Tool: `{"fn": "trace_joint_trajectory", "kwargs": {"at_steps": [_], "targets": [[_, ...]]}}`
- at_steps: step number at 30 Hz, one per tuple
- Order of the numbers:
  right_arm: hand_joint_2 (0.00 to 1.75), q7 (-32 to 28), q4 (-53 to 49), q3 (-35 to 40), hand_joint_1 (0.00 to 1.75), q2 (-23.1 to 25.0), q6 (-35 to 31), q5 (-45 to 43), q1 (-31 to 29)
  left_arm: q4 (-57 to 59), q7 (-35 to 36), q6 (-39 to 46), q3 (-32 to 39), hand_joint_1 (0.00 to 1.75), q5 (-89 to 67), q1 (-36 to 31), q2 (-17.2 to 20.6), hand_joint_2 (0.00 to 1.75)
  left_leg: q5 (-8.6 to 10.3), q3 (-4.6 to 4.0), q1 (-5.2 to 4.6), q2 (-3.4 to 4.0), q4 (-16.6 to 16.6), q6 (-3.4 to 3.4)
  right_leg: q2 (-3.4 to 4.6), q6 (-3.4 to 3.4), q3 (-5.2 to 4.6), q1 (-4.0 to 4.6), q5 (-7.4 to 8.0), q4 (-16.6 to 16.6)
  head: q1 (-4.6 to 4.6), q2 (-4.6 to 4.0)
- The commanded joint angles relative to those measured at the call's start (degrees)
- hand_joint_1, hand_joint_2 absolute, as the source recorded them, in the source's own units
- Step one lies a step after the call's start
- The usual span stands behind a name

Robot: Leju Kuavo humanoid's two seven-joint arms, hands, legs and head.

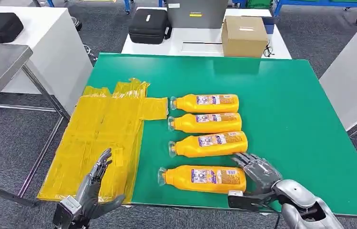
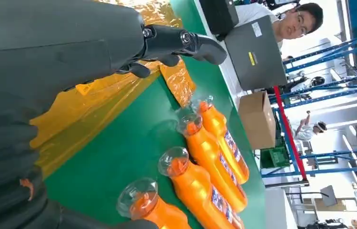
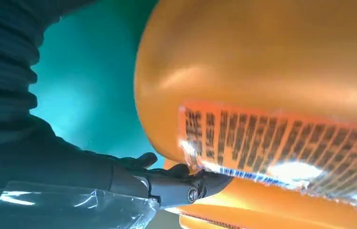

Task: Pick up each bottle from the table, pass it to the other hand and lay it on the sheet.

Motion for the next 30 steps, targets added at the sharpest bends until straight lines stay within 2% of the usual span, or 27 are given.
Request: {"fn": "trace_joint_trajectory", "kwargs": {"at_steps": [1, 10, 17, 30], "targets": [[1.75, -0.3, 5.4, 4.3, 0.0, 0.0, 0.2, -1.2, -1.9, 1.3, 0.4, -0.7, 2.3, 0.0, 0.1, -1.0, -0.8, 1.75, -0.02, 0.04, 0.07, 0.02, 0.0, -0.09, 0.04, -0.08, 0.05, 0.08, 0.02, -0.1, 0.0, 0.0], [1.75, 0.1, 0.5, 5.1, 0.0, -1.7, 2.4, -2.7, -0.5, 3.8, 0.6, -1.6, 2.6, 0.0, 0.2, -2.8, -0.9, 1.75, -0.02, 0.02, 0.06, -0.05, 0.0, -0.11, -0.03, -0.08, 0.01, 0.1, 0.01, -0.1, 0.0, 0.0], [1.75, -0.2, -5.4, 6.9, 0.0, -5.3, 4.7, -4.9, 0.5, 5.5, 0.1, -1.3, 2.8, 0.0, 1.2, -2.8, -0.2, 1.75, -0.03, -0.04, 0.08, -0.1, 0.0, -0.14, -0.07, -0.11, 0.01, 0.12, -0.02, -0.1, 0.0, 0.0], [1.75, 2.4, -10.3, 9.1, 0.0, -6.8, 5.5, -4.8, 0.2, 4.9, 0.2, -1.6, 3.0, 0.0, 2.0, -2.6, -0.8, 1.75, -0.07, -0.31, 0.06, -0.02, 0.0, -0.11, 0.01, -0.08, -0.28, 0.08, -0.03, 0.0, 0.0, 0.0]]}}
